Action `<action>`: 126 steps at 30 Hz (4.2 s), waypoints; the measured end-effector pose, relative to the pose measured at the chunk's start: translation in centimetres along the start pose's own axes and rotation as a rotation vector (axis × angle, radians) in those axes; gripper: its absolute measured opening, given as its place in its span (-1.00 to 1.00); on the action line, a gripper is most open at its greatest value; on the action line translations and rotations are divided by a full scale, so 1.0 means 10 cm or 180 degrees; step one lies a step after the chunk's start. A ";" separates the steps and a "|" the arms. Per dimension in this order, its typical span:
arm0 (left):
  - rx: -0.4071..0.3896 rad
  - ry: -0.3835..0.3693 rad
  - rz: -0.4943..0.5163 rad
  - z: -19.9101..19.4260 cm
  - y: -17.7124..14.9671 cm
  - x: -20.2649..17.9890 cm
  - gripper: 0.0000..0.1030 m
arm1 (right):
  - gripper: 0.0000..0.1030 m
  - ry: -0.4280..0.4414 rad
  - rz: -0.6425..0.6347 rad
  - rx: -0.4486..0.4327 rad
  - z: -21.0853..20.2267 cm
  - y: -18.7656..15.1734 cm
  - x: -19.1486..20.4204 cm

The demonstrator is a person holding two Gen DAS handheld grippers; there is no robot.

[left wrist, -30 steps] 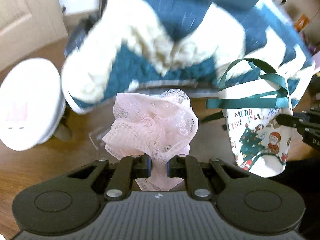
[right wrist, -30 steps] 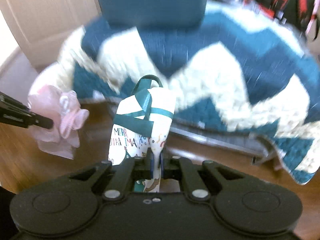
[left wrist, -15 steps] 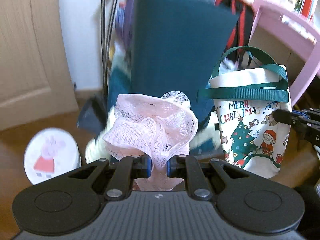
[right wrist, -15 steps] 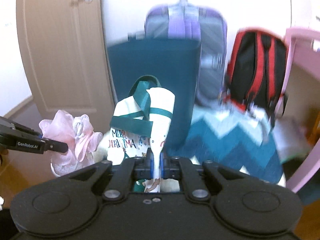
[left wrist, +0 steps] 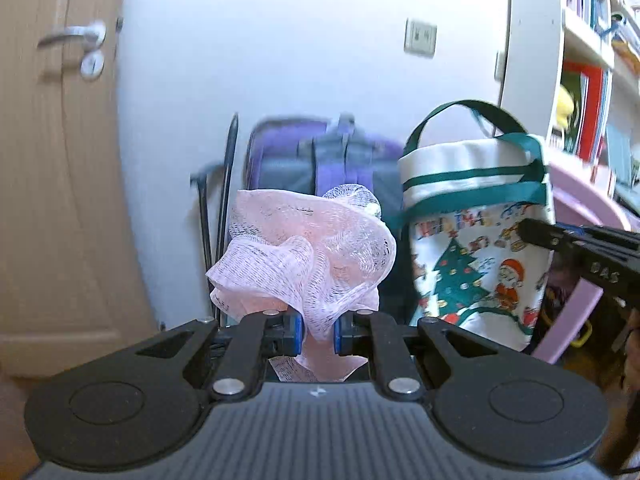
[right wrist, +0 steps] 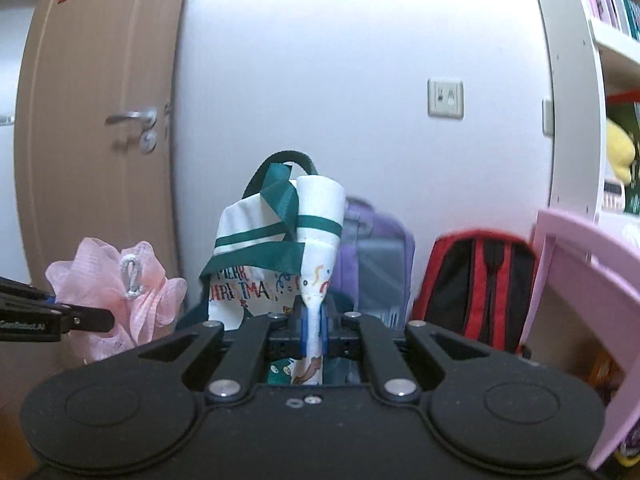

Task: Collect trash
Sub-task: 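Carry pink mesh bag in left tool while right tool carries gift bag to wastebasket, then open left tool over wastebasket while right tool opens, dropping both bags, then move both tools back down toward the remaining trash on the floor, then grasp clear plastic tray with left tool while right tool grasps red snack wrapper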

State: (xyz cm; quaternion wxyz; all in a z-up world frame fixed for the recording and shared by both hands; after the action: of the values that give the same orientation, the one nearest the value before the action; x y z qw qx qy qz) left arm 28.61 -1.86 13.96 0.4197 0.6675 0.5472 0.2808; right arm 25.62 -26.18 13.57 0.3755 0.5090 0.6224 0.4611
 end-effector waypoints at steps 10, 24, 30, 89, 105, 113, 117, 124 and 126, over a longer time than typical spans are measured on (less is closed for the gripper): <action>-0.0089 0.0190 0.0129 0.48 0.59 -0.15 -0.74 | -0.88 -0.0050 0.0164 0.0009 0.66 0.32 -0.11; 0.0516 0.0225 0.0183 1.63 0.30 -0.11 -0.74 | -0.88 0.0083 0.0116 0.0586 1.60 -0.15 -0.02; 0.0821 0.0143 0.0303 1.97 0.11 -0.13 -0.74 | -0.81 0.0167 -0.0065 0.0838 1.78 -0.36 0.04; 0.0820 0.0015 -0.0301 0.31 -1.44 0.51 1.00 | -0.03 0.1027 0.0006 0.1487 0.42 -1.30 0.76; 0.1665 0.0256 -0.0454 1.72 -3.42 1.61 0.99 | -0.04 0.1391 -0.0178 0.2559 1.61 -3.58 1.39; 0.2132 0.0048 0.0020 2.47 -4.33 1.70 0.99 | -0.04 0.1572 -0.0385 0.3032 2.14 -4.52 1.69; 0.2308 -0.0075 0.0300 2.81 -4.68 1.77 0.99 | -0.04 0.1645 -0.0598 0.3211 2.37 -4.96 1.80; 0.2540 -0.0152 0.0676 3.31 -5.24 1.92 0.99 | -0.04 0.1719 -0.0726 0.3441 2.72 -5.59 1.99; 0.2631 -0.0176 0.0820 3.42 -5.40 1.93 0.99 | -0.04 0.1723 -0.0770 0.3476 2.81 -5.73 2.04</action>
State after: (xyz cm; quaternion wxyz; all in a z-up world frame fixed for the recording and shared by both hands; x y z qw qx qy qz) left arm 35.11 10.76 -51.30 0.0931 0.8496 0.5144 0.0702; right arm 31.35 -4.01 -49.42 -0.0606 0.4186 0.8948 0.1429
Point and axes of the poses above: each gripper's, at about its wrist camera, not at the fingertips, and z roughly the way its jaws point, x to its left, y to its top, the point moved 1 cm from there along z, roughly the way its jaws point, and after that the axes turned 1 degree about -y, right-handed, at the moved point
